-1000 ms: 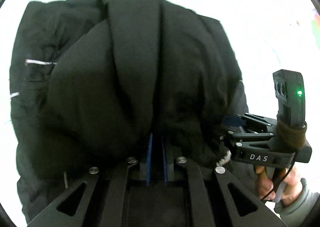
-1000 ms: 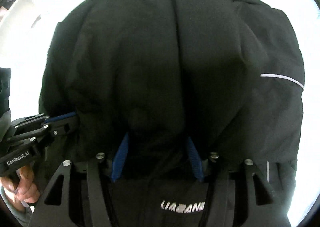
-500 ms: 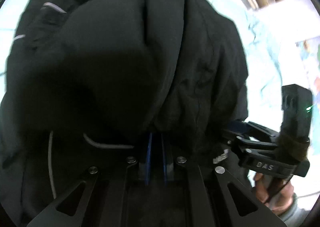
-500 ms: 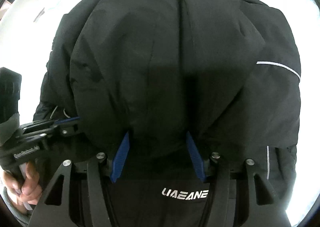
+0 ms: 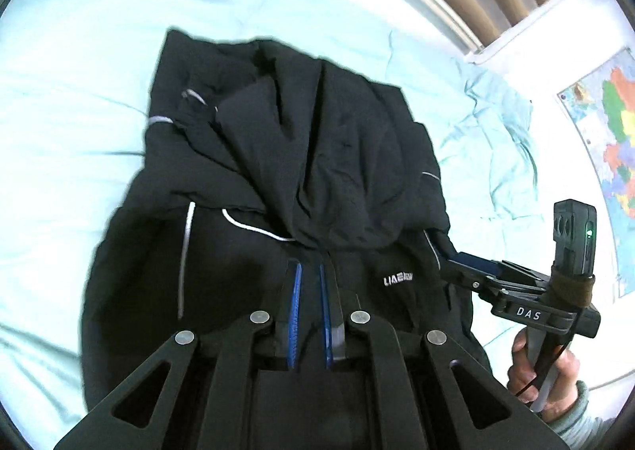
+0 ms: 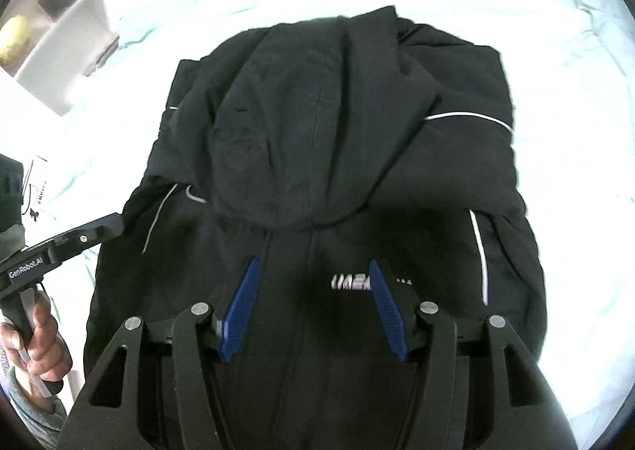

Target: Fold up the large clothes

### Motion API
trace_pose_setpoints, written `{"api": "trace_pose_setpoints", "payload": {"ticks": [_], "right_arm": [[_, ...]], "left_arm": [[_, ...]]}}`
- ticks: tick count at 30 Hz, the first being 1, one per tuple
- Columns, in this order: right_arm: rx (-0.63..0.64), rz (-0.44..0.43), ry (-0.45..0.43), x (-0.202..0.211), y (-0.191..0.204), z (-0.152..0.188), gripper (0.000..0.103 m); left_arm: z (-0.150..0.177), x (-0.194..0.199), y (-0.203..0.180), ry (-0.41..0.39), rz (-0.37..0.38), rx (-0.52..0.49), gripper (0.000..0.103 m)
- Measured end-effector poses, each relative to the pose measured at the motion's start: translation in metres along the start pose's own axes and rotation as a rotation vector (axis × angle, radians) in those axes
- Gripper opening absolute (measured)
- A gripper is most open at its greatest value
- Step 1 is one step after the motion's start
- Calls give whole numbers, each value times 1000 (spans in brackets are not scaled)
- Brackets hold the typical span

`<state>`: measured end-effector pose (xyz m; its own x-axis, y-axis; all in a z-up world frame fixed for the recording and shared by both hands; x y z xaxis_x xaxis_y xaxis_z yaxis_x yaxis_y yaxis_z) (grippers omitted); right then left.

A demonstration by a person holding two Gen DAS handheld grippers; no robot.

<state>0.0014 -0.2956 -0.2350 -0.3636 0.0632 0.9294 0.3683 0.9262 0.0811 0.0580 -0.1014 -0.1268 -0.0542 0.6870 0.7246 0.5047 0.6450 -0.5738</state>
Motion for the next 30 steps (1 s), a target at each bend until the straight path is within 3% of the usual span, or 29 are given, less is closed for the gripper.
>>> {"api": "trace_pose_setpoints", "payload": {"ticks": [4, 7, 12, 19, 25, 30], "right_arm": [[-26, 13, -29, 28, -6, 23, 61], [-52, 28, -50, 48, -15, 40, 72], [-86, 61, -57, 68, -35, 67, 72], [-161, 118, -10, 72, -79, 105, 72], [-222, 207, 62, 66, -132, 146, 72], [-295, 249, 112, 56, -175, 180, 72]], "left_arm": [[17, 26, -13, -32, -4, -12, 9], [33, 41, -18, -53, -12, -19, 9], [55, 62, -17, -68, -35, -7, 9], [89, 89, 10, -19, -158, 38, 14], [130, 106, 73, 42, -205, 222, 22], [165, 110, 124, 66, -161, 407, 40]]}}
Point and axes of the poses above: each gripper's, at about its wrist camera, not at the fingertips, and x roughly against the way its jaws point, y to its left, z to its underside, the point moved 1 cm from there along -x, roughly the way its jaws point, and after that the axes turned 7 degrees about z, right-handed, at the moved point
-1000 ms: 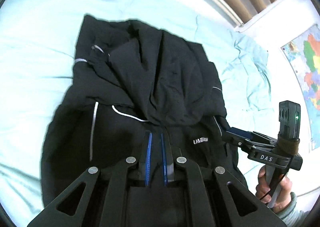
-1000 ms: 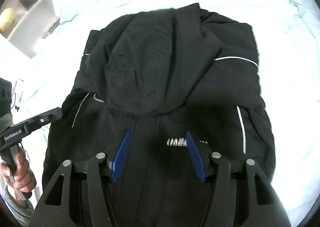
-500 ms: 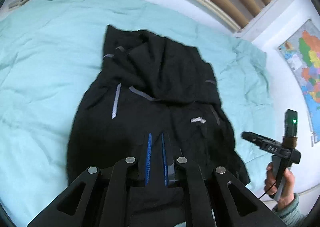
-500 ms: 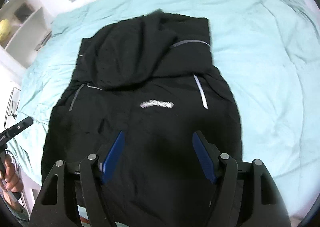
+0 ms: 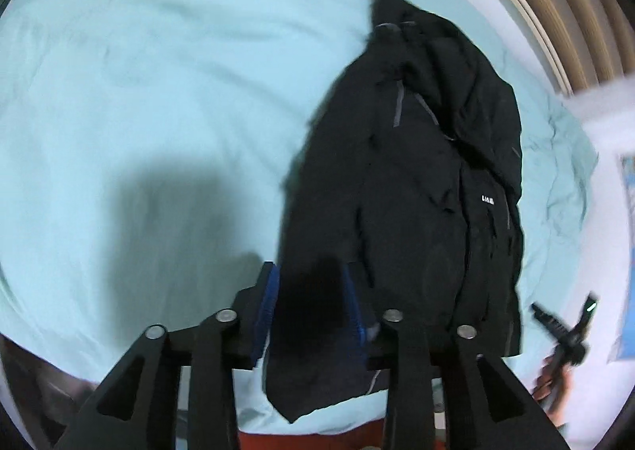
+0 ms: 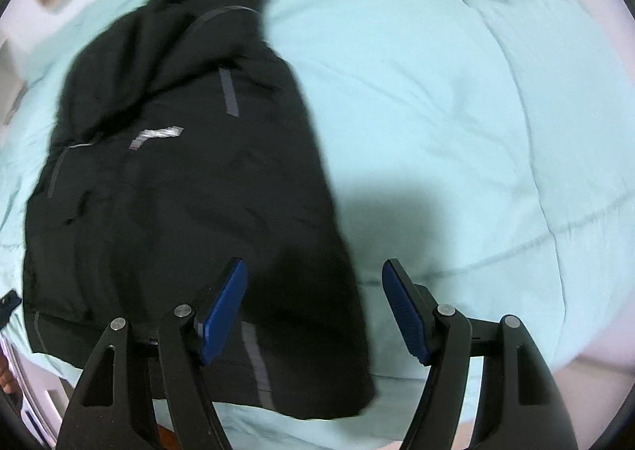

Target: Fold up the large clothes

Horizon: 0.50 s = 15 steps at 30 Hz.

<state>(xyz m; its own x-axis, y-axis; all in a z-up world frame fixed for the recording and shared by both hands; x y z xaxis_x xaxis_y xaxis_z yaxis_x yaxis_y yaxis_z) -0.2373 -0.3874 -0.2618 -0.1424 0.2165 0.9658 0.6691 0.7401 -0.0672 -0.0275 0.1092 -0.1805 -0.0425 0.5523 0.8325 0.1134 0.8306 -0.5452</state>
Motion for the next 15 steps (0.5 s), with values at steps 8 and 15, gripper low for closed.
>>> {"api": "trace_pose_setpoints", "payload": {"ticks": [8, 15], "right_arm": [[-72, -64, 12, -18, -38, 30, 73], [-66, -102, 72, -32, -39, 54, 86]], "left_arm": [[21, -29, 20, 96, 115, 94, 60], [27, -34, 19, 106, 101, 75, 62]]}}
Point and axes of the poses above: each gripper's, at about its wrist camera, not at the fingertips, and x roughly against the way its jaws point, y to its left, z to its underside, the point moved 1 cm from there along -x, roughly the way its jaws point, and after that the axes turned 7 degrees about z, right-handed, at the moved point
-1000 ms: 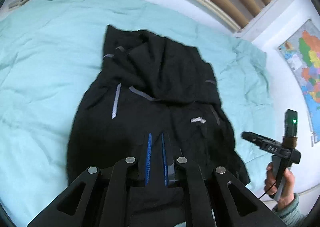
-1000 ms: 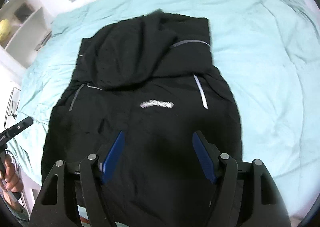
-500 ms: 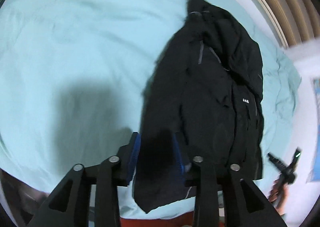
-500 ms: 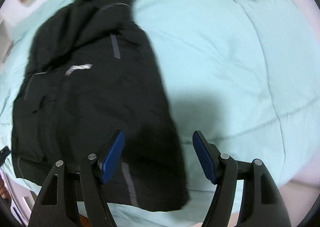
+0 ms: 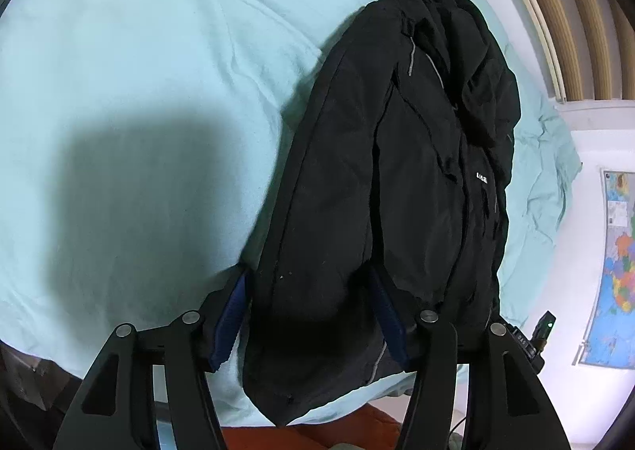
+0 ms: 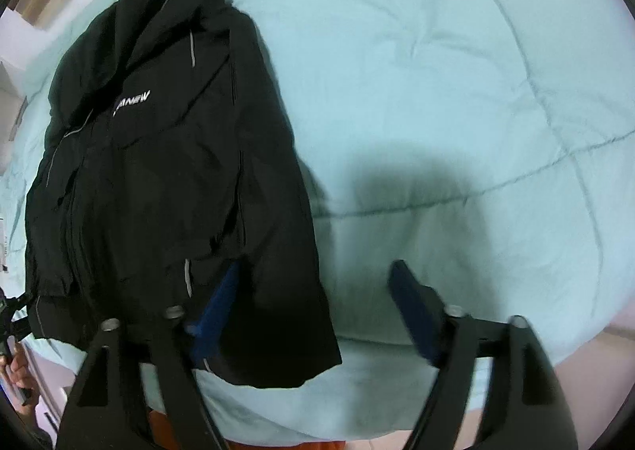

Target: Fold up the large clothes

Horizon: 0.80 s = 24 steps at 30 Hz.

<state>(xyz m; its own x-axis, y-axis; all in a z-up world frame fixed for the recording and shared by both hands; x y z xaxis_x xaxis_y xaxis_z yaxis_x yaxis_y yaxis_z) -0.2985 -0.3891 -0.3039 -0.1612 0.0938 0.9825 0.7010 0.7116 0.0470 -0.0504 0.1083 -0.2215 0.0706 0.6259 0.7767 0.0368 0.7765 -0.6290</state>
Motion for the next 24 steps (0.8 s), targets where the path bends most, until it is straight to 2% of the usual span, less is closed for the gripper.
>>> {"api": "trace_pose_setpoints", "payload": {"ticks": [5, 8, 12, 17, 18, 19, 20, 21, 22, 23, 24], "right_arm": [[20, -61, 44, -12, 5, 10, 87], [76, -147, 51, -5, 18, 13, 87], [172, -102, 70, -13, 35, 16, 87], [127, -133, 118, -33, 29, 11, 87], [115, -141, 118, -34, 28, 10, 87], [111, -148, 112, -31, 28, 10, 86], [111, -153, 103, -28, 28, 9, 76], [117, -145, 85, -21, 29, 8, 67], [121, -141, 72, -16, 28, 8, 50], [120, -154, 54, -8, 28, 7, 34], [122, -166, 38, -1, 27, 4, 28]], "left_arm": [[8, 1, 4, 40, -17, -5, 62], [15, 1, 0, 61, -13, -37, 63], [13, -9, -2, 75, -22, -45, 66], [9, -19, -8, 50, -54, -62, 67], [10, -19, -12, 40, -67, -84, 64], [12, -18, -18, 29, -82, -111, 54], [14, -15, -24, 17, -93, -138, 41], [15, -10, -28, 6, -98, -160, 35], [15, -6, -31, -5, -92, -178, 21], [16, 1, -39, -19, -54, -195, 11], [15, 5, -44, -31, -40, -200, 11]]}}
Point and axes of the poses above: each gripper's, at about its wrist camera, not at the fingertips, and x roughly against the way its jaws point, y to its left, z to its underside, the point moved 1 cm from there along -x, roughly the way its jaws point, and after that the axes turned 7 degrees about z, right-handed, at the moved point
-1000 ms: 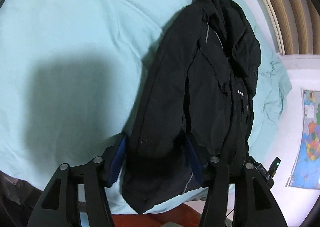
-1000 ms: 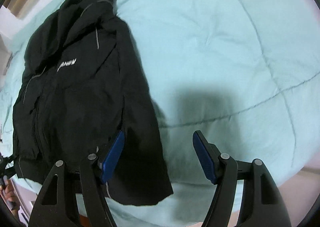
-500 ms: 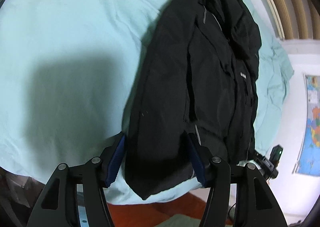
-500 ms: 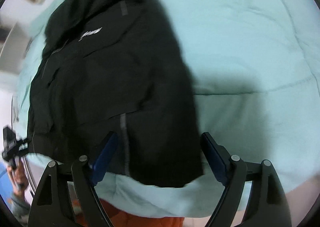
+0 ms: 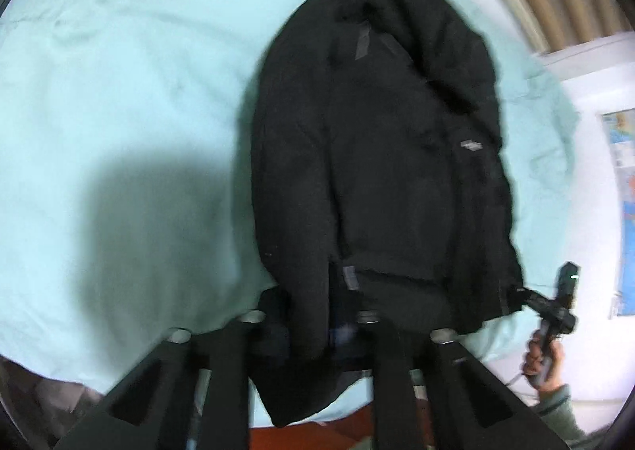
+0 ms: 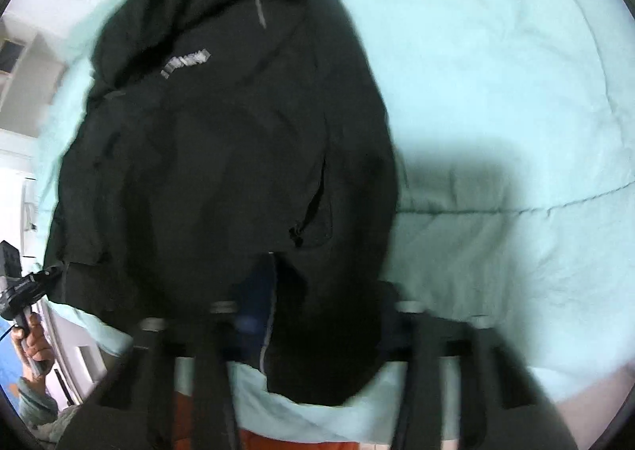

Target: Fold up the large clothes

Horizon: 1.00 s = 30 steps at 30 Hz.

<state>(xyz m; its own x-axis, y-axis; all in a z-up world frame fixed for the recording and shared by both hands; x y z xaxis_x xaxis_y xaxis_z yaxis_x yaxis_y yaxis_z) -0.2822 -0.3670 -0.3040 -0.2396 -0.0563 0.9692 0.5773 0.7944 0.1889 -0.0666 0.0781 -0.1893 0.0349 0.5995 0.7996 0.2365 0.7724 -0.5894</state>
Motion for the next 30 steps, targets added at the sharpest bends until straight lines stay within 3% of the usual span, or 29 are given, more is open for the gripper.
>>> {"api": "trace_pose_setpoints", "payload": {"ticks": [4, 7, 8, 11, 12, 14, 16, 22, 27, 30], "right_arm": [[18, -31, -5, 13, 0, -4, 27], [4, -77, 80, -7, 4, -8, 33], [-3, -90, 115, -17, 5, -9, 39], [-10, -83, 145, -31, 9, -11, 40], [-21, -92, 133, -30, 8, -11, 38], [-39, -133, 84, -19, 10, -17, 21], [-47, -162, 28, -1, 12, -24, 18], [47, -185, -145, 72, 42, -66, 17], [63, -243, -291, 125, 56, -127, 17], [50, -270, -348, 143, 59, -172, 17]], "left_arm": [[-11, 0, -18, 1, 40, -51, 11], [-19, -15, -17, 53, 58, -43, 12], [-20, -19, -19, 59, 61, -38, 13], [-22, -26, -26, 48, 56, -41, 14], [-23, -24, -30, 38, 41, -55, 14], [-28, -19, -40, 10, 19, -79, 12], [-36, -11, -54, -27, 26, -107, 12], [-87, 23, -94, -164, 115, -170, 12], [-141, 58, -118, -300, 183, -193, 12], [-183, 71, -126, -367, 183, -189, 12]]}}
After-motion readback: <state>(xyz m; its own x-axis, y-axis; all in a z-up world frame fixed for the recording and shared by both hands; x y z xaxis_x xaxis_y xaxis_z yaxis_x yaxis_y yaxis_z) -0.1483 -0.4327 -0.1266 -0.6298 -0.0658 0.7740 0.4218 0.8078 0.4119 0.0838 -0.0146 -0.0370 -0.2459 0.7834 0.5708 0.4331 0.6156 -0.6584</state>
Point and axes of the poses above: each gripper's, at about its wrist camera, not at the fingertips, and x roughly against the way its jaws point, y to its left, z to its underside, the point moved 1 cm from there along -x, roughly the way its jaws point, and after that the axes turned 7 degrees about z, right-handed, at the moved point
